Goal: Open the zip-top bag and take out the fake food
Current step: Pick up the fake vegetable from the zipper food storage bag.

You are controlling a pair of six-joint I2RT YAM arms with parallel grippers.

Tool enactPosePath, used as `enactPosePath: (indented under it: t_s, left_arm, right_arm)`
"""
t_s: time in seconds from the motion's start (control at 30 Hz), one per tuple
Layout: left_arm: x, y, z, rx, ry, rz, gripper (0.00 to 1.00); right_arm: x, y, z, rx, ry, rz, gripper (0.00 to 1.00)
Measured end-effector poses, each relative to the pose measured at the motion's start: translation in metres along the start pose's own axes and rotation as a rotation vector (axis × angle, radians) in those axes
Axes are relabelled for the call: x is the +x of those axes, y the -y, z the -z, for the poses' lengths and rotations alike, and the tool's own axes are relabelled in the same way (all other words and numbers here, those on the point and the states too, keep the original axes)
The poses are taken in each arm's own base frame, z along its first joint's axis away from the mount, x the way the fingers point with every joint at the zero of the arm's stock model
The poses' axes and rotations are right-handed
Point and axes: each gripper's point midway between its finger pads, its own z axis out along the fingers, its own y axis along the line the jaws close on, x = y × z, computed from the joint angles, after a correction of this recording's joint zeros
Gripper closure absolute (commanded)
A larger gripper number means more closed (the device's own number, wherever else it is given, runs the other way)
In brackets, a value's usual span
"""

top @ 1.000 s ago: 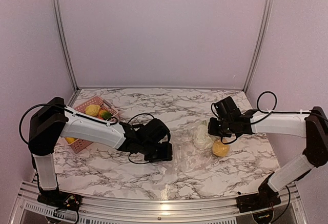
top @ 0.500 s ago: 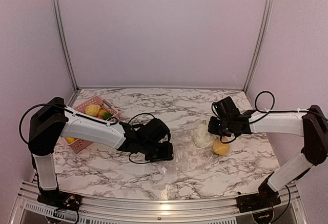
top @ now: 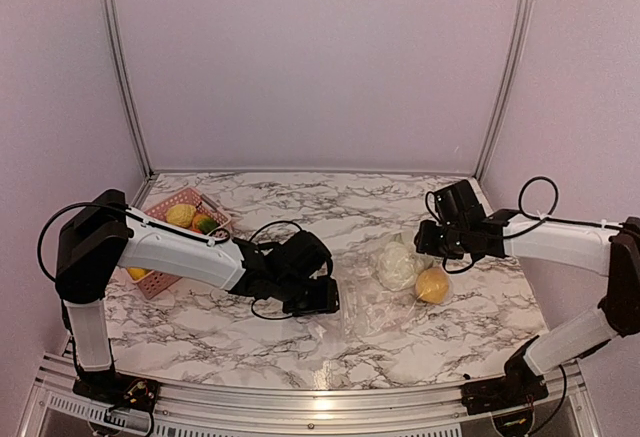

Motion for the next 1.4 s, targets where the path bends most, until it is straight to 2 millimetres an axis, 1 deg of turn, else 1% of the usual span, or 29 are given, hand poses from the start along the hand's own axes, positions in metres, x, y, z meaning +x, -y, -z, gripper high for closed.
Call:
enactPosePath:
  t_s: [0.07, 0.17, 0.27, 0.37, 0.47, 0.53, 0.73, 0.77, 0.83, 0.97, 1.03, 1.13, 1.3, 1.4]
  left_arm:
    - [0.000, 0.000, 0.000, 0.000, 0.000, 0.000, 0.47]
    - [0.000, 0.000, 0.000, 0.000, 0.000, 0.000, 0.47]
    - [0.000, 0.000, 0.000, 0.000, 0.000, 0.000, 0.47]
    - [0.000, 0.000, 0.000, 0.000, 0.000, 0.000, 0.47]
    - [0.000, 0.000, 0.000, -0.001, 0.000, 0.000, 0.47]
    - [0.001, -0.001, -0.001, -0.003, -0.002, 0.000, 0.47]
    - [0.002, -0.003, -0.003, -0.009, -0.005, 0.002, 0.47]
    - [0.002, -0.003, -0.003, -0.011, -0.004, 0.002, 0.49]
    - [0.002, -0.005, -0.003, -0.014, -0.003, 0.005, 0.52]
    - [0.005, -0.012, -0.005, -0.031, -0.005, 0.014, 0.53]
    - [0.007, -0.020, -0.006, -0.050, -0.005, 0.019, 0.54]
    - [0.004, -0.023, -0.007, -0.051, 0.014, 0.026, 0.54]
    - [0.001, -0.023, -0.008, -0.036, 0.035, 0.029, 0.55]
    - [0.000, -0.022, -0.009, -0.028, 0.043, 0.030, 0.53]
  right_arm:
    - [-0.001, 0.004, -0.003, -0.017, -0.012, 0.003, 0.47]
    - [0.001, 0.017, -0.010, -0.040, -0.036, -0.005, 0.44]
    - [0.010, 0.022, -0.014, -0.076, -0.068, -0.003, 0.45]
    - [0.012, 0.014, -0.018, -0.130, -0.079, 0.007, 0.55]
    - [0.014, 0.008, -0.023, -0.162, -0.089, 0.008, 0.60]
    - [0.016, 0.008, -0.026, -0.168, -0.094, 0.006, 0.68]
    - [0.019, 0.008, -0.030, -0.164, -0.105, 0.000, 0.97]
    - [0.019, 0.008, -0.029, -0.163, -0.105, -0.003, 1.00]
    - [0.018, 0.008, -0.028, -0.160, -0.108, -0.011, 1.00]
    - [0.010, 0.007, -0.017, -0.164, -0.093, -0.017, 1.00]
    - [0.005, 0.005, -0.008, -0.170, -0.079, -0.018, 1.00]
    - [-0.005, -0.001, 0.008, -0.185, -0.057, -0.014, 1.00]
    - [-0.023, -0.017, 0.035, -0.220, -0.017, 0.005, 1.00]
    - [-0.030, -0.032, 0.051, -0.240, 0.001, 0.028, 1.00]
